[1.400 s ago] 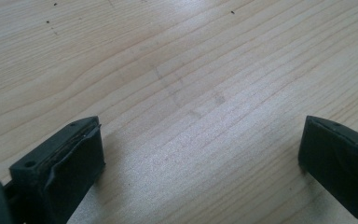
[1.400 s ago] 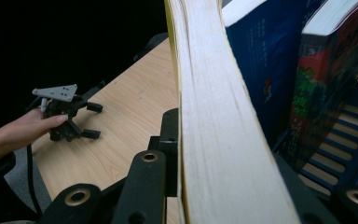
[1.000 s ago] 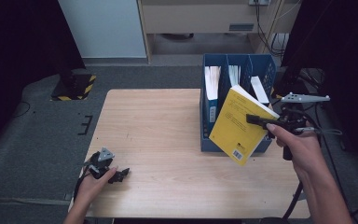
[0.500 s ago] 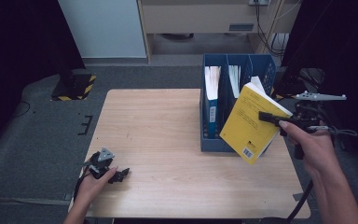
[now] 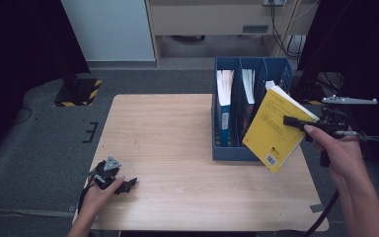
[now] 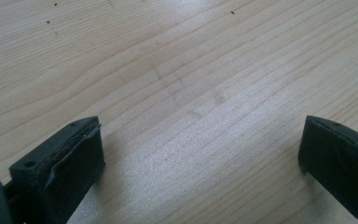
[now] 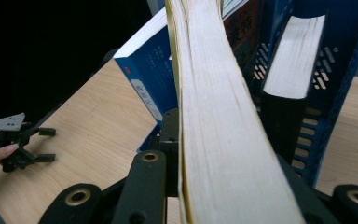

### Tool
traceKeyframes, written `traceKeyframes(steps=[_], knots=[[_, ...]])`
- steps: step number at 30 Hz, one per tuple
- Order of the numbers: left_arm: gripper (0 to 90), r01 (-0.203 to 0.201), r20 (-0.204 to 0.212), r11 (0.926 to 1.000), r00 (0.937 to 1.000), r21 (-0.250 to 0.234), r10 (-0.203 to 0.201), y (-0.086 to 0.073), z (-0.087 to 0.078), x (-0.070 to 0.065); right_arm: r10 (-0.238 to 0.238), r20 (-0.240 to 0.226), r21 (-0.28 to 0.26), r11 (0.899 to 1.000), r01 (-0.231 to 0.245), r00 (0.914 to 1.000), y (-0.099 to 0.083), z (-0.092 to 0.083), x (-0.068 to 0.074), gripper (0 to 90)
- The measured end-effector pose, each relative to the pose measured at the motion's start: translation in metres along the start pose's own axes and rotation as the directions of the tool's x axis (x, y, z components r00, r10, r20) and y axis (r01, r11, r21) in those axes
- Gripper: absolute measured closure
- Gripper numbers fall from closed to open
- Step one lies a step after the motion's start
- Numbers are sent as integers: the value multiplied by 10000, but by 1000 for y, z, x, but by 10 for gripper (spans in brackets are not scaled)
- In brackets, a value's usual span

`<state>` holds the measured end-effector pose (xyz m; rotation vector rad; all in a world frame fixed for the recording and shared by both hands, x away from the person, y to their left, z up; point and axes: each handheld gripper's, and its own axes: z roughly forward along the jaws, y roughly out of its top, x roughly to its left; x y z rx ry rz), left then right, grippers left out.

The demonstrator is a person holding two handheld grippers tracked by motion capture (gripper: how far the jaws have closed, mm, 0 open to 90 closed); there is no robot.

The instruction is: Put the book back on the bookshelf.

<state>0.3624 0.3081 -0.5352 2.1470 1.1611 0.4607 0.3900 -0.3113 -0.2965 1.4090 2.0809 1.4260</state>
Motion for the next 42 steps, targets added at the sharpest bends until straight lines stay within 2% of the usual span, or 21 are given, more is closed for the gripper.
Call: traceKeyframes(steps=[7,17,31,40,42], knots=[[0,-3,1,10000,10000,1,3,0,0,0,153,405,91,9998,-157,9991,7,2,-7,751],[0,-5,2,10000,10000,0,5,0,0,0,517,586,32,9986,-520,9969,17,10,-15,751],[0,-7,5,10000,10000,-3,7,0,0,0,549,1135,10,9985,-554,9920,33,22,-12,751],[0,41,4,10000,10000,-44,-41,0,0,0,618,1519,-125,9981,-606,9865,41,37,-9,751],[0,-1,-1,10000,10000,-45,1,0,0,0,671,1719,-143,9977,-656,9828,45,44,-7,751]])
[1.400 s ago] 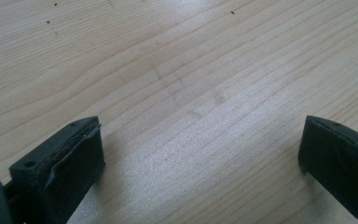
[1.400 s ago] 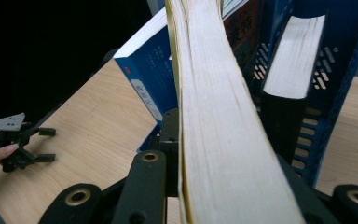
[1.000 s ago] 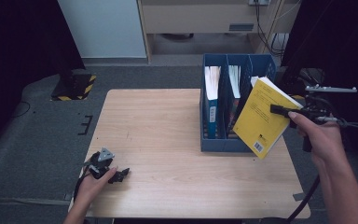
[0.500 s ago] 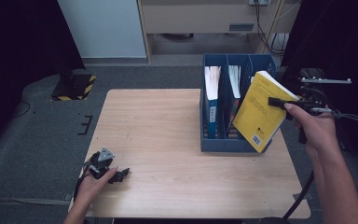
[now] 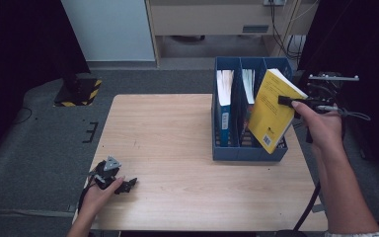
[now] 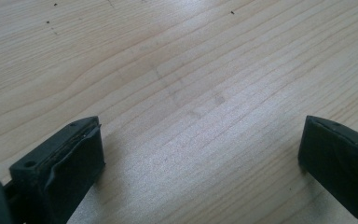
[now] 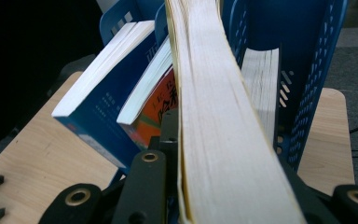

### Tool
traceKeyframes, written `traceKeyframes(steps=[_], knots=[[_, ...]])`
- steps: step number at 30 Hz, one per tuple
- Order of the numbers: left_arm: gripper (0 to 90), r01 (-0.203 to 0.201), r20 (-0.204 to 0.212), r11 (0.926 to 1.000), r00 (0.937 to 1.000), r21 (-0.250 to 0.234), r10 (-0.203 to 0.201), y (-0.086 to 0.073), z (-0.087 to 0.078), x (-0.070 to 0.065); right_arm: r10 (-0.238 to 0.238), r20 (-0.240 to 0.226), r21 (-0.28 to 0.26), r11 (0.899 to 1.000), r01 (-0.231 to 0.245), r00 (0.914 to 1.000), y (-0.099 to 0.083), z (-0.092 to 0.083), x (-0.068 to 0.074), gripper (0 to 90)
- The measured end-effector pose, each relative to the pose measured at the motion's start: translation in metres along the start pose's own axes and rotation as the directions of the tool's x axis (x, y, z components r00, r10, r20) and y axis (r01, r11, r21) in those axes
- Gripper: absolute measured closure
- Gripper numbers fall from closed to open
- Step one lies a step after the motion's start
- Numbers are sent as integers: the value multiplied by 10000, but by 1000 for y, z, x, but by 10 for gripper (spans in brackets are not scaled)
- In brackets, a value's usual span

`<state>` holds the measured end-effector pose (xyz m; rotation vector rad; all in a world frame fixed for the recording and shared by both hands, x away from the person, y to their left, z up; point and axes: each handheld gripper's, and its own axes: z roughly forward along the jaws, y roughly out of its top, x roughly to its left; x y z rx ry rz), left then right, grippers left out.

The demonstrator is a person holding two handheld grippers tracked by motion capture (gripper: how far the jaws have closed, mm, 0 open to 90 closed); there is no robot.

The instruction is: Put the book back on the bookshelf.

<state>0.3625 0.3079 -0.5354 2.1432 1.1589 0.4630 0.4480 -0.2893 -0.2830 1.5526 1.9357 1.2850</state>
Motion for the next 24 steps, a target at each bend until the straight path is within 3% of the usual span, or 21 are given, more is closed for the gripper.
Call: traceKeyframes(steps=[24], knots=[[0,-33,39,10000,10000,27,32,0,0,0,645,1039,-263,9977,-621,9925,8,53,16,746]])
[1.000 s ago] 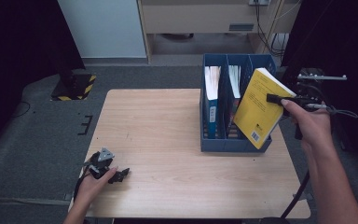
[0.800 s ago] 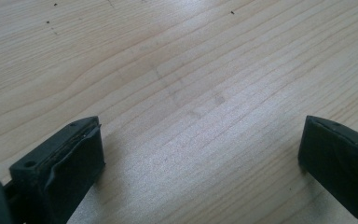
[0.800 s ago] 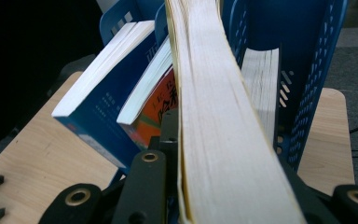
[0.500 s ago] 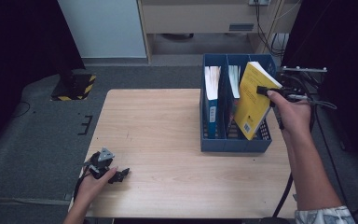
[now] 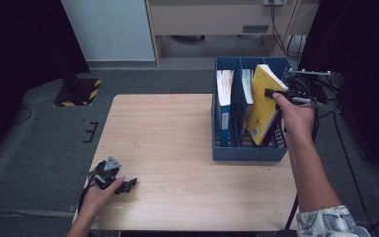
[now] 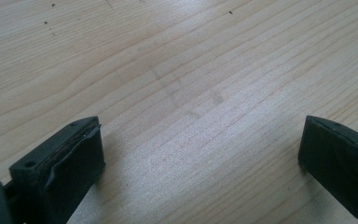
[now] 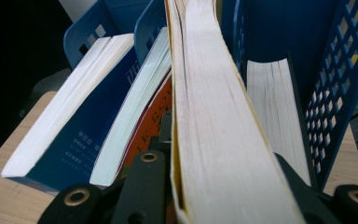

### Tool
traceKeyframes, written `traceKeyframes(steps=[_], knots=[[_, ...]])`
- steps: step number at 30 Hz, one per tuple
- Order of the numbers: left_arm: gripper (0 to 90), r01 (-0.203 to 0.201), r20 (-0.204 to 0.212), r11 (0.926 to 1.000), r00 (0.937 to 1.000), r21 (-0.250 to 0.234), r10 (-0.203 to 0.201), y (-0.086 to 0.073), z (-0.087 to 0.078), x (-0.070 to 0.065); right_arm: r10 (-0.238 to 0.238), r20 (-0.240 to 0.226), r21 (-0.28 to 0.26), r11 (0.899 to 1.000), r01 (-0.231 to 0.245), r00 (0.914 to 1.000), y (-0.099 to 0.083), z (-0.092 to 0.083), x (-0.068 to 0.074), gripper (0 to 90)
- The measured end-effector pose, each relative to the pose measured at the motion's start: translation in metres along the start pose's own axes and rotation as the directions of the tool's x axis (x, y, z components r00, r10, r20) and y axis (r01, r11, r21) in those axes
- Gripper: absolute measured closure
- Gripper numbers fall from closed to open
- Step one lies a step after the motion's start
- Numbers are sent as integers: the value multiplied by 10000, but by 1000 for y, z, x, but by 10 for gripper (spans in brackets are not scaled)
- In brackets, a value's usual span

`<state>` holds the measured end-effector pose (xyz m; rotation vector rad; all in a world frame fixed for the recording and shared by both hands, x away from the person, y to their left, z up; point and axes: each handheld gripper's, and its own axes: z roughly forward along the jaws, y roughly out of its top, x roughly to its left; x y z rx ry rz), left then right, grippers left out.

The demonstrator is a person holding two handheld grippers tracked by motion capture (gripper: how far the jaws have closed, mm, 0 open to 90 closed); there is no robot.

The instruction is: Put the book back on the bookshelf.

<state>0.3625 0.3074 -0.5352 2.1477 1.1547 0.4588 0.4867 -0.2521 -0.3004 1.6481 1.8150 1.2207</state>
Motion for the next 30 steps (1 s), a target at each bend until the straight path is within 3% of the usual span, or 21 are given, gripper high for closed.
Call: traceKeyframes(steps=[16,30], knots=[[0,-20,22,10000,10000,-17,20,0,0,-1,20,325,38,10000,-21,9995,-13,23,6,746],[0,-32,31,10000,10000,-13,32,0,0,-1,130,409,213,9997,-139,9991,-26,37,2,745]])
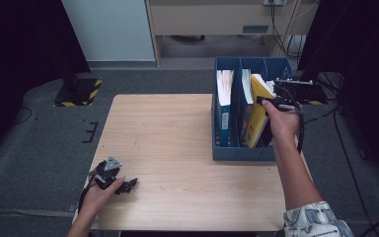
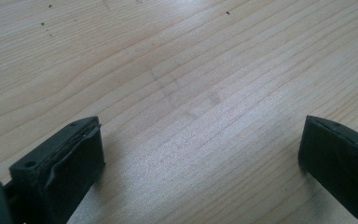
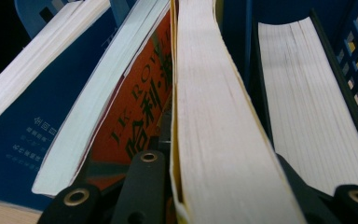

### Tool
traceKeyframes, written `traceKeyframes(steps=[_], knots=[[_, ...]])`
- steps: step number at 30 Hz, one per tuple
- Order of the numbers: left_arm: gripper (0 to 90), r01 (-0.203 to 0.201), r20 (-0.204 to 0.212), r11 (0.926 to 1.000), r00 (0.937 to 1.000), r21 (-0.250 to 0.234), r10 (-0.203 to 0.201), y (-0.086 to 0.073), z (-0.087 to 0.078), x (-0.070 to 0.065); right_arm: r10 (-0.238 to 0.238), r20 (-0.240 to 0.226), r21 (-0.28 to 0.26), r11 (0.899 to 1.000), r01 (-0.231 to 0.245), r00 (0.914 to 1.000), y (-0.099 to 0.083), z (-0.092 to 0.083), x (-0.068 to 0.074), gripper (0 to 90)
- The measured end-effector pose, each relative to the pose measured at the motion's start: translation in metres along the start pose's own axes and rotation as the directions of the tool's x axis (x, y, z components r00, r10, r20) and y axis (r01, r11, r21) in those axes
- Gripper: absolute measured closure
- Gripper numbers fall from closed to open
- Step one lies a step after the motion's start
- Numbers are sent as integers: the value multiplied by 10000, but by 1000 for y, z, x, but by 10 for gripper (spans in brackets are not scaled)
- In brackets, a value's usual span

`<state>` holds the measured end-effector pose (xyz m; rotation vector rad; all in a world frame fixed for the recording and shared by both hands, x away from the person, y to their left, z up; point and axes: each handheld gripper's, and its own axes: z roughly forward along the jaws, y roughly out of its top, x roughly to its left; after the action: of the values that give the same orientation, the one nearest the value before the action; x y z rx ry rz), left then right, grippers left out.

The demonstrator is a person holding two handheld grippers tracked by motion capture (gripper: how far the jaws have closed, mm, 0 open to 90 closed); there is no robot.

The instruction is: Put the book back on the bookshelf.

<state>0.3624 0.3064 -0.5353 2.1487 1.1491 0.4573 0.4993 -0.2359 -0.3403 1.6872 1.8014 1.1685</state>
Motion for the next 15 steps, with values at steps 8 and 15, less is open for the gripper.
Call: traceKeyframes(steps=[8,15], knots=[[0,28,16,10000,10000,1,-28,0,0,0,112,16,107,9999,-112,9999,-5,4,-2,745],[0,-7,18,10000,10000,27,7,0,0,0,84,-4,181,9998,-84,10000,-7,6,-2,745]])
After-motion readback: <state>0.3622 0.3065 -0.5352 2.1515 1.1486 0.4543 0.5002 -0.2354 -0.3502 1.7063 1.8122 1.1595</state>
